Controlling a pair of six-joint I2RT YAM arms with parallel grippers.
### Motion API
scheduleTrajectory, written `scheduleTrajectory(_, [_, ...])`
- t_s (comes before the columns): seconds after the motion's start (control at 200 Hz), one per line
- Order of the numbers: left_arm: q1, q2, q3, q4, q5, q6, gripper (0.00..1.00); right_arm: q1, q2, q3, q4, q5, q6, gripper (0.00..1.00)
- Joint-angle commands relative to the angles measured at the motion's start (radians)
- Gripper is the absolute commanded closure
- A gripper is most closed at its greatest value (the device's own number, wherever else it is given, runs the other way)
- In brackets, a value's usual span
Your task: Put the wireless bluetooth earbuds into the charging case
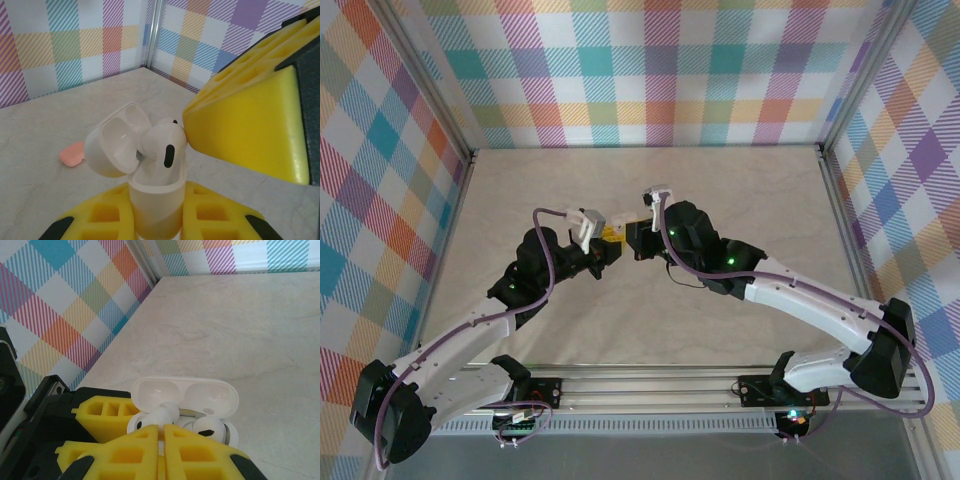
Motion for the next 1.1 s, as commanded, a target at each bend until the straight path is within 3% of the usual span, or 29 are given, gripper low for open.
scheduleTrajectory(0.0, [-0.011,-0.007,0.034,0.045,0.031,-0.002,1.0,0.009,0.027,0.016,-0.03,-0.008,0.013,0.86])
scheduleTrajectory(1.095, [-0.01,-0.009,0.026,0.036,0.034,0.017,1.0,0.01,0.07,0.088,-0.088,-0.053,0.01,0.84])
